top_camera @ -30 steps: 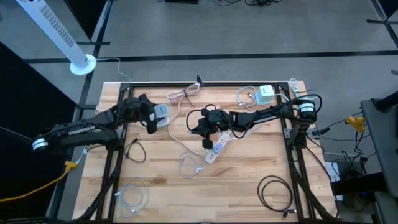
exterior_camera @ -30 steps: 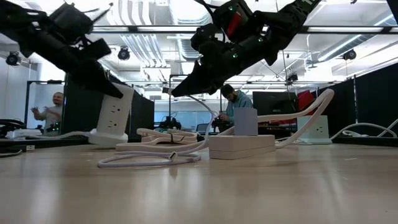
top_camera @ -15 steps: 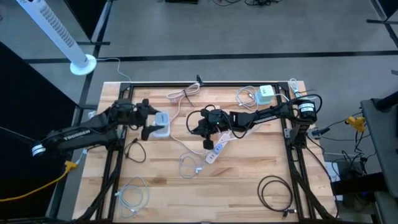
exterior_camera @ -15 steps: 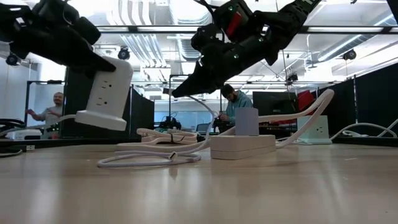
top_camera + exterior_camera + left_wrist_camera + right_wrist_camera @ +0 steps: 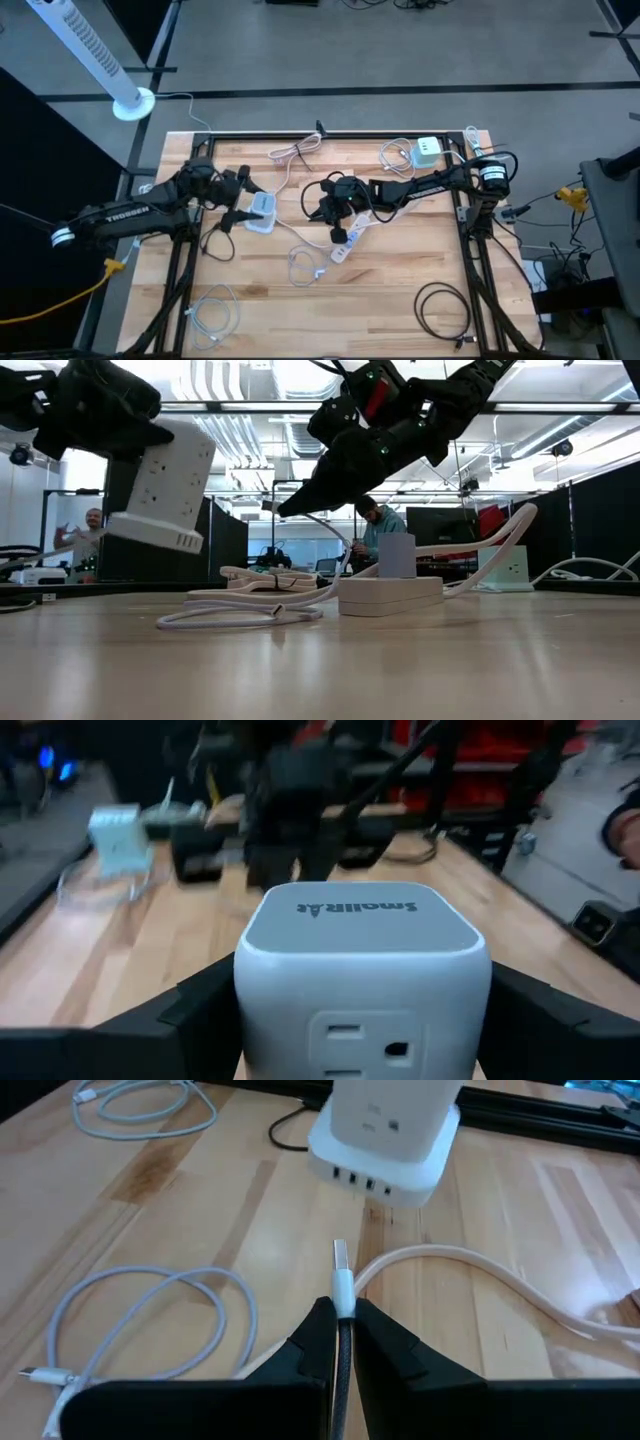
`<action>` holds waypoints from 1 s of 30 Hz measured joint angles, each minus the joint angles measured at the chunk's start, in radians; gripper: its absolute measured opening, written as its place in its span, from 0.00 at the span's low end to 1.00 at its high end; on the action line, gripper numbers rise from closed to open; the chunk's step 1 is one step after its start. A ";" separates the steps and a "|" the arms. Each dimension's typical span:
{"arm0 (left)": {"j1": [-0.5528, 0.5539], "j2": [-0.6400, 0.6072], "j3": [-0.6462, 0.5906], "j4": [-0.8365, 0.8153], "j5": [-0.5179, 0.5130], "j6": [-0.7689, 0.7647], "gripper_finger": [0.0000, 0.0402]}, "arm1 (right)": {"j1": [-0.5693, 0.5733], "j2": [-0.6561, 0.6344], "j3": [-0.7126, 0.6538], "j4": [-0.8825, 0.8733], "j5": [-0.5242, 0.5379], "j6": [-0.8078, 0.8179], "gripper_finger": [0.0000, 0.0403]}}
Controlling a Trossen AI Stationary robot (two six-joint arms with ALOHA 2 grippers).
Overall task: Insert USB
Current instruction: Insert the purple charger cable into the white outlet extension
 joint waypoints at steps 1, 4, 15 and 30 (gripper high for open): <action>0.000 -0.001 0.000 0.026 0.016 -0.001 0.74 | 0.000 0.000 0.000 0.000 0.000 0.005 0.03; 0.000 -0.003 0.000 0.103 0.057 -0.001 0.74 | 0.000 0.000 0.000 0.001 0.000 0.007 0.03; 0.000 -0.003 0.001 0.364 0.268 -0.011 0.74 | 0.000 0.000 0.000 0.005 0.000 0.006 0.03; 0.000 -0.001 0.002 0.390 0.214 -0.027 0.74 | 0.000 0.000 -0.001 0.005 0.000 0.006 0.03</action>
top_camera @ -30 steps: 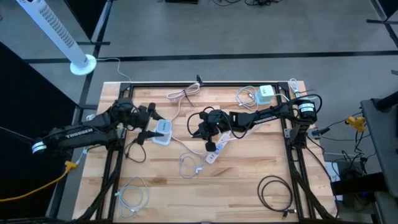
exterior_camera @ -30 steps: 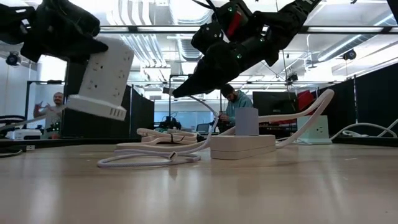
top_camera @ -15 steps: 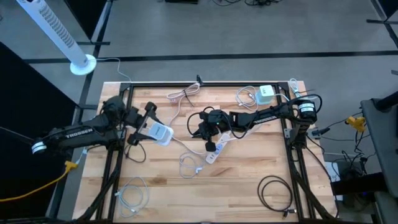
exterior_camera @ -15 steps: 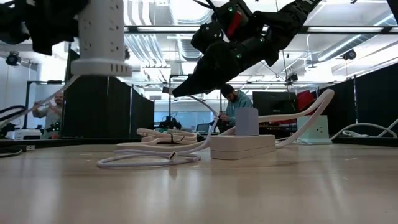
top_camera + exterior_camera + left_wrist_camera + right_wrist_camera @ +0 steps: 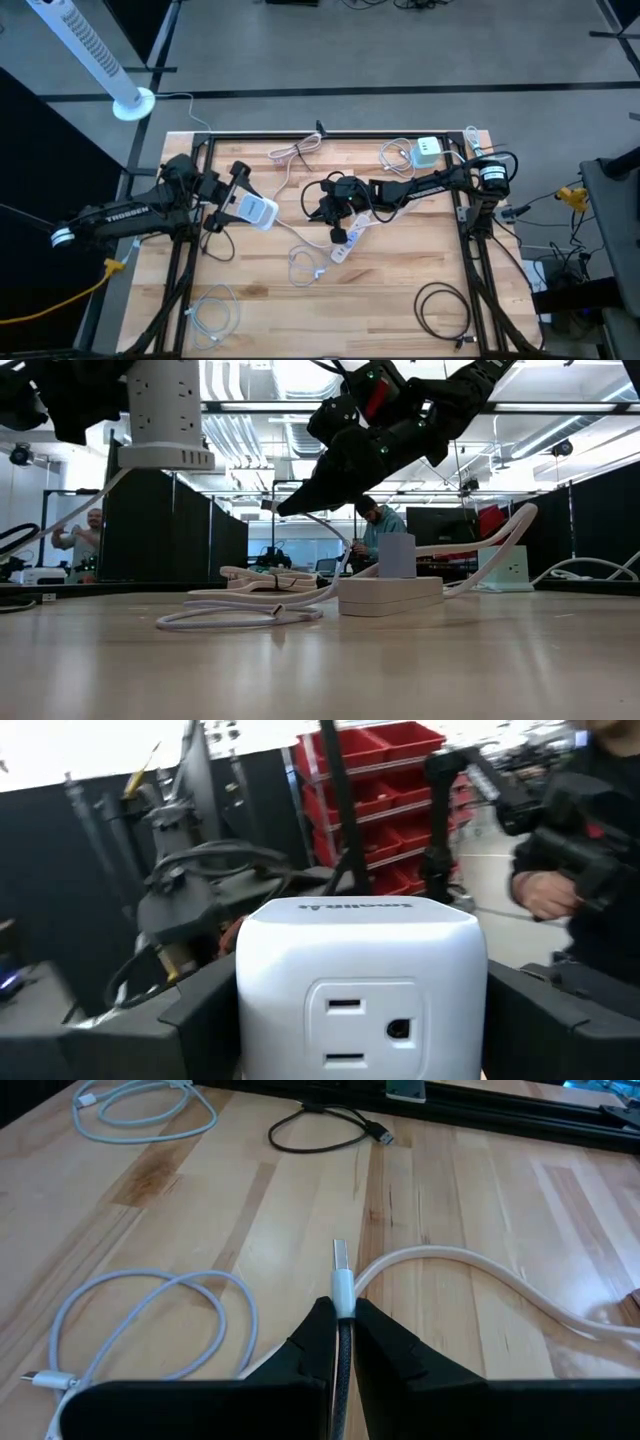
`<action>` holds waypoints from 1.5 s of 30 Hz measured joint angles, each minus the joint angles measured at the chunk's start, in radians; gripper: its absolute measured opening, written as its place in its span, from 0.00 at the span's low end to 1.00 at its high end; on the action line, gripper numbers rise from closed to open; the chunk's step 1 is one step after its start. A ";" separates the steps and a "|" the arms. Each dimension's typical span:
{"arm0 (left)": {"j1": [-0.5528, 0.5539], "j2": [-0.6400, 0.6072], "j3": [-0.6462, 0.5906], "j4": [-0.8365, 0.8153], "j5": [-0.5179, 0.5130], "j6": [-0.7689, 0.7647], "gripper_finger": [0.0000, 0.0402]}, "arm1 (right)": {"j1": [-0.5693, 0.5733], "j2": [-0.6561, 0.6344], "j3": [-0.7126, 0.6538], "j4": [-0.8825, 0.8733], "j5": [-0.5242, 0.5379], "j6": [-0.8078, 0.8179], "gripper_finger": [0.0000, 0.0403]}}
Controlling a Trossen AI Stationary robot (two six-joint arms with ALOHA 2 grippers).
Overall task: Insert USB
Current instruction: Insert the purple charger cable into the white outlet extension
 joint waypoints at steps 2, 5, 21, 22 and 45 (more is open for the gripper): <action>0.000 0.001 -0.004 -0.023 -0.059 -0.001 0.74 | 0.000 0.000 -0.001 0.000 0.000 0.000 0.03; 0.000 0.010 -0.020 -0.040 -0.155 -0.018 0.74 | 0.000 0.000 -0.002 0.000 0.000 0.000 0.03; 0.000 0.092 -0.228 0.181 -0.446 -0.072 0.74 | -0.007 0.128 -0.018 0.099 0.027 0.111 0.03; 0.000 0.091 -0.241 0.181 -0.471 -0.072 0.74 | -0.007 0.141 -0.018 0.107 0.027 0.123 0.03; 0.000 0.094 -0.304 0.139 -0.537 0.010 0.74 | -0.009 0.298 0.224 0.016 0.055 0.164 0.03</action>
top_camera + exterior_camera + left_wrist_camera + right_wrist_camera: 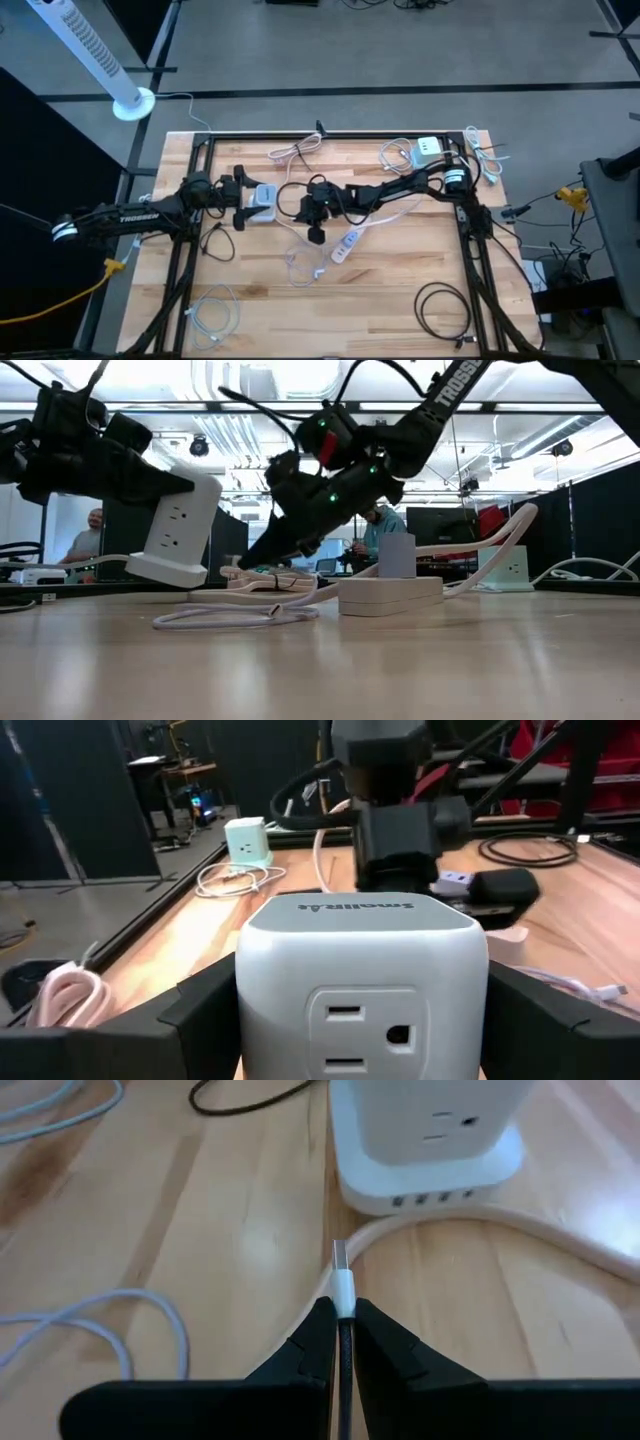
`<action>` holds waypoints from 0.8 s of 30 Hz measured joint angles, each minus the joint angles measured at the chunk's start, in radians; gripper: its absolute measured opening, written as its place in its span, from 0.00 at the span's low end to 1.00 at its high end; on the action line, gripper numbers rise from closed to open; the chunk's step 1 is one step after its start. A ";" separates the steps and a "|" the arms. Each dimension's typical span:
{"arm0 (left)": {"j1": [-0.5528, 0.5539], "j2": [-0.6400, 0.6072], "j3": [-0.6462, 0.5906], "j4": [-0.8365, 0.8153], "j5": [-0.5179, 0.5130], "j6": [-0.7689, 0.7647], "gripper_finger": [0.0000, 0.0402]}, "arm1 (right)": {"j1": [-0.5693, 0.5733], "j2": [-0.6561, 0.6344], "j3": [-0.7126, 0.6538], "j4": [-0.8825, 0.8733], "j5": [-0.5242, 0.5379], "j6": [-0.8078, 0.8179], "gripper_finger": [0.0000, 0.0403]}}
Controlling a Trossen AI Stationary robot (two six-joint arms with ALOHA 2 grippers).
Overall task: Insert USB
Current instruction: Insert the purple charger cable into the white outlet extension
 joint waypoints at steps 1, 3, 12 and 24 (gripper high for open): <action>0.001 0.000 0.000 -0.001 -0.009 0.003 0.74 | 0.000 0.000 0.003 -0.005 0.000 0.002 0.03; 0.003 0.000 0.000 -0.001 -0.023 0.005 0.74 | 0.000 -0.001 0.014 0.000 0.000 0.001 0.03; 0.005 -0.003 0.000 0.029 -0.033 -0.025 0.74 | -0.001 0.022 0.063 0.001 0.036 -0.006 0.03; 0.005 -0.006 0.003 -0.072 -0.053 0.010 0.74 | -0.005 0.080 0.107 -0.001 0.052 -0.016 0.03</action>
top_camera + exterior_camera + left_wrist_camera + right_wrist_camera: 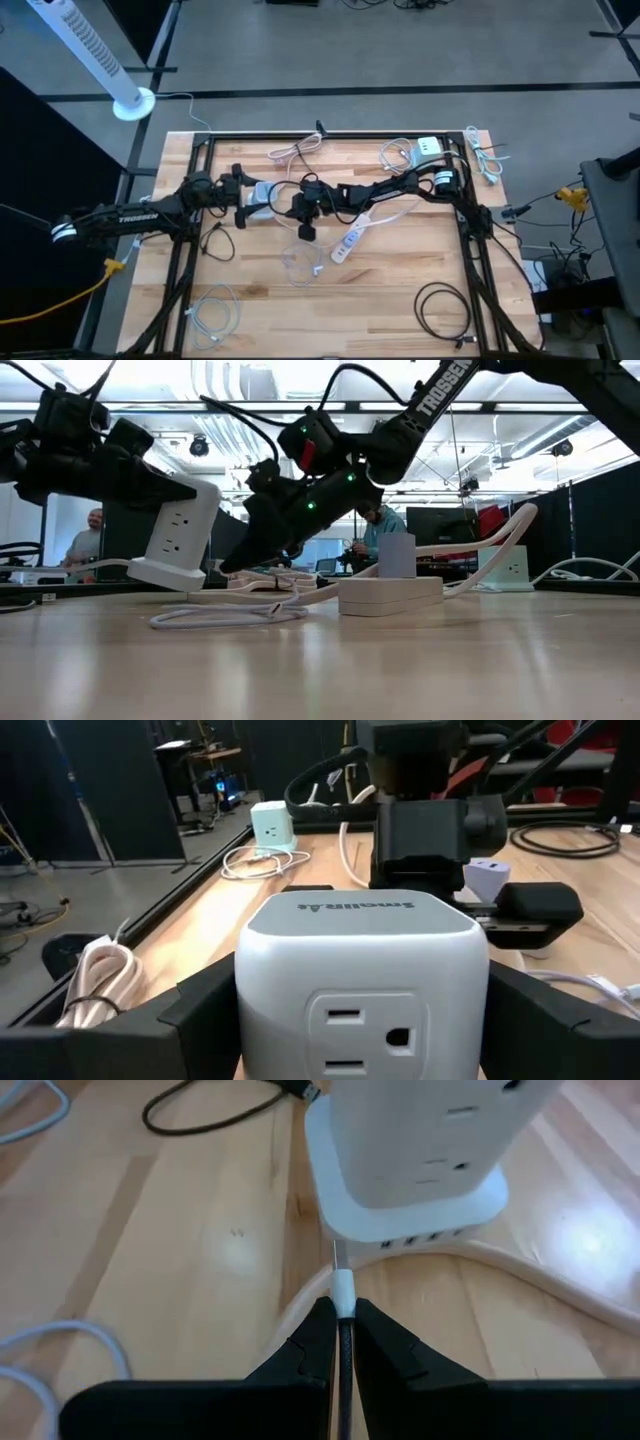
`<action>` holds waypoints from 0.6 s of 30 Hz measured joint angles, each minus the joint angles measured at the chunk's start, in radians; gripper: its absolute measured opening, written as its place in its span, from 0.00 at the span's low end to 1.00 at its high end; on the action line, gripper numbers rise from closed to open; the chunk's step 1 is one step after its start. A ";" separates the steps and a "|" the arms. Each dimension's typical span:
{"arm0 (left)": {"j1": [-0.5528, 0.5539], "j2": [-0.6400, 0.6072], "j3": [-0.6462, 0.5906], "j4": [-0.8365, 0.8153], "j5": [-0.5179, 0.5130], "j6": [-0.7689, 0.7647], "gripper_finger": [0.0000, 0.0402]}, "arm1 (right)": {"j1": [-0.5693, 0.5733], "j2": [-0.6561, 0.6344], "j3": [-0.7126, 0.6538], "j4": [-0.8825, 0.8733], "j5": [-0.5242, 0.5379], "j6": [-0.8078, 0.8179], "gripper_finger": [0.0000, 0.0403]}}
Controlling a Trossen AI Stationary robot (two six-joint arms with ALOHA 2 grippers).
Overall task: Insert USB
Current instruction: Insert the purple charger cable into the white outlet extension
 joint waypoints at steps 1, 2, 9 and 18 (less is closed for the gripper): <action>0.000 0.000 0.001 -0.003 -0.001 -0.003 0.74 | 0.000 0.002 0.001 0.002 0.000 0.000 0.03; 0.000 -0.002 0.001 -0.006 -0.001 -0.003 0.74 | 0.000 0.006 0.002 0.005 0.000 0.001 0.03; 0.001 0.003 0.008 -0.081 -0.006 0.002 0.74 | -0.001 0.019 0.002 0.017 0.000 0.000 0.03; 0.001 0.011 0.008 -0.093 -0.012 -0.004 0.74 | -0.025 0.054 0.041 0.000 0.000 -0.009 0.03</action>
